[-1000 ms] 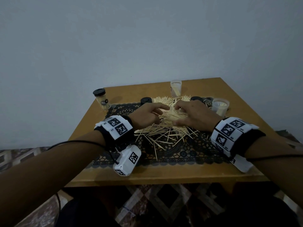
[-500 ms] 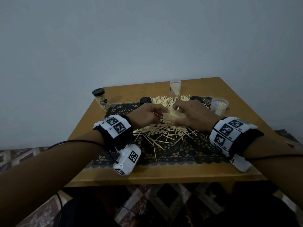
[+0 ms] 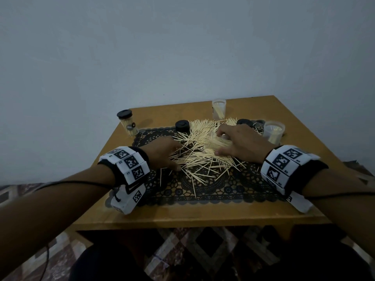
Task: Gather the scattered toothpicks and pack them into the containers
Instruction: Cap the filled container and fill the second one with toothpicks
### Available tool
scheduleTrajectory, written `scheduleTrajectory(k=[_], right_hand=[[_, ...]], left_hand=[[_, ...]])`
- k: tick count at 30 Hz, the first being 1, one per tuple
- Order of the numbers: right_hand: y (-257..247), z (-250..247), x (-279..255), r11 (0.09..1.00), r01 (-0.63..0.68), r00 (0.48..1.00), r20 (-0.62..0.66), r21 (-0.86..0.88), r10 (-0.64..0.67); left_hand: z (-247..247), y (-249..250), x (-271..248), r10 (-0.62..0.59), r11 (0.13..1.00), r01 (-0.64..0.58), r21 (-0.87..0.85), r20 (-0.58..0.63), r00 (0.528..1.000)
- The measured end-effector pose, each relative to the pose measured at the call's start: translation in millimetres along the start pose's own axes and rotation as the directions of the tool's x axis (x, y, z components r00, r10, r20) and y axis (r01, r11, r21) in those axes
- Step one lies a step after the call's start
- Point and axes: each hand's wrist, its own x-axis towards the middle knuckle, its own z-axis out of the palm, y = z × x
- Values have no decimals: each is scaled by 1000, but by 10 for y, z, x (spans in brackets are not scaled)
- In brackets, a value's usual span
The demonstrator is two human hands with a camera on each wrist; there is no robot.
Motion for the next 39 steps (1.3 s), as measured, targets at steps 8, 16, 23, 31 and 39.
scheduleTrajectory(k=[8,16,23,31,39], right_hand=[[-40,16,-10,1000,13,1000,-1,0,-13],[-21,-16,-17,1000,0,1000,22,5,0],[-38,-29,-24,1000,-6,1000,28,11,6],[-26,-17,-17,1000,-3,999,35,4,3],[-16,-5,-2,998,8,998,66,-56,-4]], left_hand=[[34,11,75,48,989,-68,-132,-150,988],[32,54,31,143,988,-152,-25,-231,963],[18,79,73,77,993,-95,-67,-243,967],[21,107,140,42,994,-63,-85,-228,973],[-99,18,54,73,965,-134,-225,-259,963]])
